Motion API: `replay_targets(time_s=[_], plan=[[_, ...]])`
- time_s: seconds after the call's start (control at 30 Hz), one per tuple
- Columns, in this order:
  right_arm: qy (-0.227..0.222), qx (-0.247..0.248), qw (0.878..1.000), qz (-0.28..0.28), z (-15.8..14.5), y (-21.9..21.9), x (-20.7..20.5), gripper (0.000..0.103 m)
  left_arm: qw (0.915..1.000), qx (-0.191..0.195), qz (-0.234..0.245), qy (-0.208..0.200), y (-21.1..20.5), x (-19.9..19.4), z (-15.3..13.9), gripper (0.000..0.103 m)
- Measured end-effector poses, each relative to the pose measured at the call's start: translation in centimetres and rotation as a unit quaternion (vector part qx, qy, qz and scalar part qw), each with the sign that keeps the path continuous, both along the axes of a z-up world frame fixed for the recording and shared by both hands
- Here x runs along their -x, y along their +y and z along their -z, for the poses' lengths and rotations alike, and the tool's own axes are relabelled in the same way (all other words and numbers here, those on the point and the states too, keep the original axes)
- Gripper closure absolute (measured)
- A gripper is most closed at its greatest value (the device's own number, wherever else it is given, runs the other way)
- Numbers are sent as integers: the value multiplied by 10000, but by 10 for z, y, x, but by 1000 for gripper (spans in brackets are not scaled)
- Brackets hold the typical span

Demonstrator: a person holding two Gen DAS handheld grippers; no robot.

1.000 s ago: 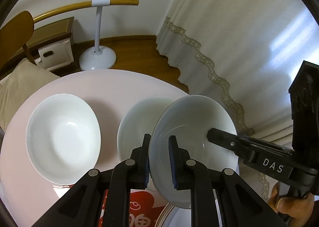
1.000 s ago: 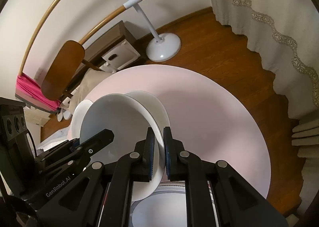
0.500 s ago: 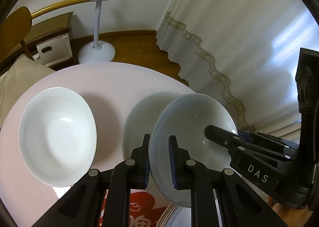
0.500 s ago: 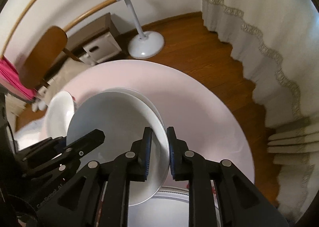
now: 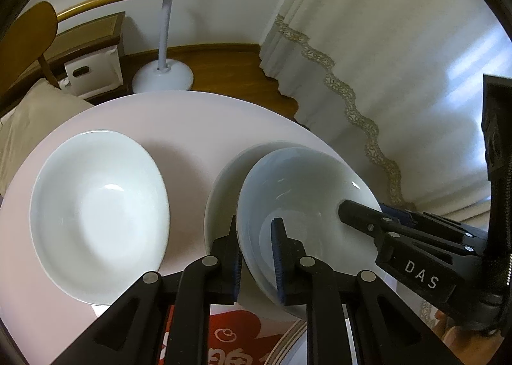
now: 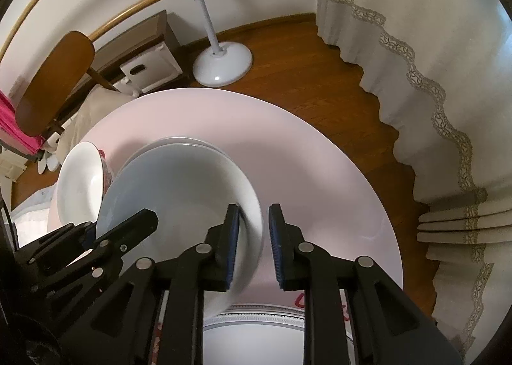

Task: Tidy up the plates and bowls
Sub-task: 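Lower the left-held bowl into another bowl and open while the right tool does likewise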

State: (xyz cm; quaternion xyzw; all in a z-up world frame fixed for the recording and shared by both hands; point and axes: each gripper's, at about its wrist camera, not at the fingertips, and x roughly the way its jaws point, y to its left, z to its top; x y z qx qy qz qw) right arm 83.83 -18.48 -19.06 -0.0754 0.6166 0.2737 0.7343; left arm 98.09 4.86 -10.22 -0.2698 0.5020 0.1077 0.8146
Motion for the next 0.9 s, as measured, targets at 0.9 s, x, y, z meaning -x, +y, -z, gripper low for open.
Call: replay_targets(time_s=[0.9], plan=[[1592, -1394, 9745, 753, 41, -32, -17, 89, 9999, -137, -43, 77, -5, 6, -23, 83]])
